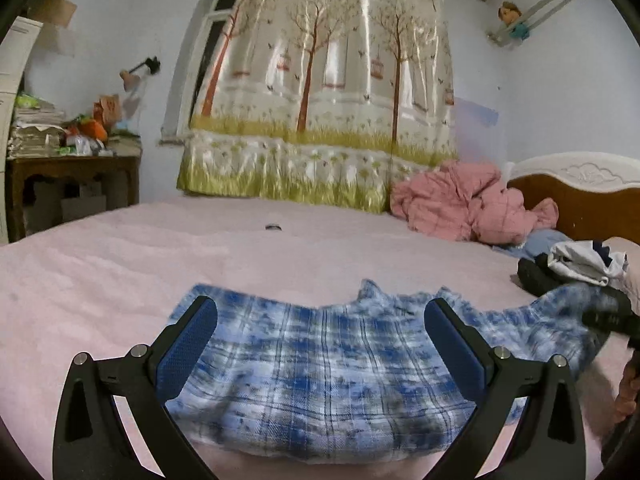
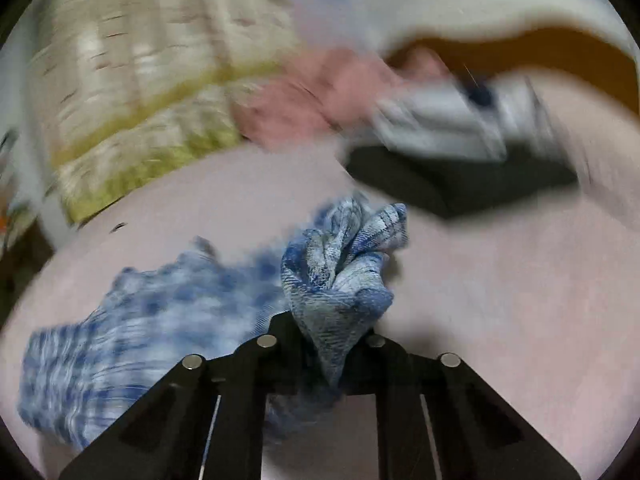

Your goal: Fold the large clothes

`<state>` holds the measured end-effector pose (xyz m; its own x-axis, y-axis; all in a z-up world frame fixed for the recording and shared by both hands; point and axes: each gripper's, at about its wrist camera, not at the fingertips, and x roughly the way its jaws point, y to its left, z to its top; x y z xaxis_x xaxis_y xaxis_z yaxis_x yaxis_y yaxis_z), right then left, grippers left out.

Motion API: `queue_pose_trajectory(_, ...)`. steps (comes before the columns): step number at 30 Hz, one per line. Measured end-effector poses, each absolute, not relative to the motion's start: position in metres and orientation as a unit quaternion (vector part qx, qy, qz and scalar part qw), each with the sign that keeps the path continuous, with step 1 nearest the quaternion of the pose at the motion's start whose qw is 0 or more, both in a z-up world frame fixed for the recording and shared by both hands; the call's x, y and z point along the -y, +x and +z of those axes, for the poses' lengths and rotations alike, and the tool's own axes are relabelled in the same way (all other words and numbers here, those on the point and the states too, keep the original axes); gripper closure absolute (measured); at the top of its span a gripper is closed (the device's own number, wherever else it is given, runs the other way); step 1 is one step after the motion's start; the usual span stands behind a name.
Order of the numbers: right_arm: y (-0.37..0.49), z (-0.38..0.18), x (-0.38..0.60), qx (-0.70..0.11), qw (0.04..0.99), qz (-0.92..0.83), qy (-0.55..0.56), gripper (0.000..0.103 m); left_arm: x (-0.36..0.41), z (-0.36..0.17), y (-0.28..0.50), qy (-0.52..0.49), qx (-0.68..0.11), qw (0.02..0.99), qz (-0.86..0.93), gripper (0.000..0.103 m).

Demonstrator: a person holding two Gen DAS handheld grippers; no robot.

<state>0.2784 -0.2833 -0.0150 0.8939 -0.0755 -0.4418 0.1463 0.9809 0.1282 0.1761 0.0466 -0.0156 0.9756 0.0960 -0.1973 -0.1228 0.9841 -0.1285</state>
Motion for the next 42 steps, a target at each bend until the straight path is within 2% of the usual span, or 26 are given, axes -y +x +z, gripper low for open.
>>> queue_pose_trajectory(4,0.273,0.009,0.227,-0.207,0.978,0.027,0.016,0.092,-0.058,-0.015,0.178,-0.098,-0.1,0.988,0.063,0.0)
queue_pose_trajectory(8,0.284,-0.018,0.166,-0.268,0.954,0.132,-0.032,0.092,-0.065,-0.016,0.177,-0.112,-0.101,0.986,0.066,0.0)
queue_pose_trajectory(11,0.297,-0.052,0.145,-0.346,0.924,0.161,-0.034,0.091,-0.055,-0.015,0.175,-0.084,-0.093,0.989,0.073,0.0)
queue_pose_trajectory(13,0.288,-0.048,0.152,-0.331,0.927,0.176,-0.016,0.087,-0.049,-0.015,0.174,-0.071,-0.089,0.991,0.065,0.0)
queue_pose_trajectory(15,0.279,-0.043,0.164,-0.318,0.925,0.208,0.017,0.076,-0.045,-0.015,0.175,-0.063,-0.09,0.992,0.061,0.0)
queue_pose_trajectory(16,0.275,-0.044,0.166,-0.319,0.92,0.226,0.023,0.074,-0.044,-0.015,0.176,-0.062,-0.093,0.992,0.06,0.0)
queue_pose_trajectory(25,0.231,-0.04,0.171,-0.306,0.912,0.273,-0.003,0.073,-0.049,-0.015,0.179,-0.074,-0.101,0.991,0.05,0.0)
queue_pose_trajectory(27,0.221,-0.034,0.184,-0.286,0.927,0.24,-0.014,0.07,-0.048,-0.016,0.18,-0.082,-0.108,0.991,0.015,0.0)
queue_pose_trajectory(30,0.219,-0.025,0.21,-0.251,0.955,0.157,-0.006,0.059,-0.043,-0.018,0.189,-0.121,-0.149,0.976,-0.107,0.0)
queue_pose_trajectory(32,0.222,-0.025,0.224,-0.247,0.962,0.113,-0.01,0.059,-0.033,-0.019,0.203,-0.162,-0.196,0.947,-0.196,0.002)
queue_pose_trajectory(33,0.224,-0.027,0.234,-0.251,0.963,0.099,-0.006,0.059,-0.027,-0.018,0.209,-0.171,-0.213,0.939,-0.21,0.007)
queue_pose_trajectory(37,0.228,-0.035,0.259,-0.272,0.957,0.095,0.028,0.059,0.001,-0.015,0.239,-0.183,-0.278,0.914,-0.231,0.01)
queue_pose_trajectory(40,0.223,-0.043,0.266,-0.266,0.961,0.069,0.03,0.059,0.017,-0.027,0.262,-0.199,-0.335,0.89,-0.237,0.035)
queue_pose_trajectory(41,0.223,-0.046,0.267,-0.265,0.962,0.062,0.029,0.059,0.02,-0.033,0.265,-0.204,-0.348,0.882,-0.244,0.053)
queue_pose_trajectory(42,0.222,-0.046,0.267,-0.264,0.962,0.061,0.029,0.059,0.024,-0.039,0.267,-0.202,-0.36,0.876,-0.249,0.076)
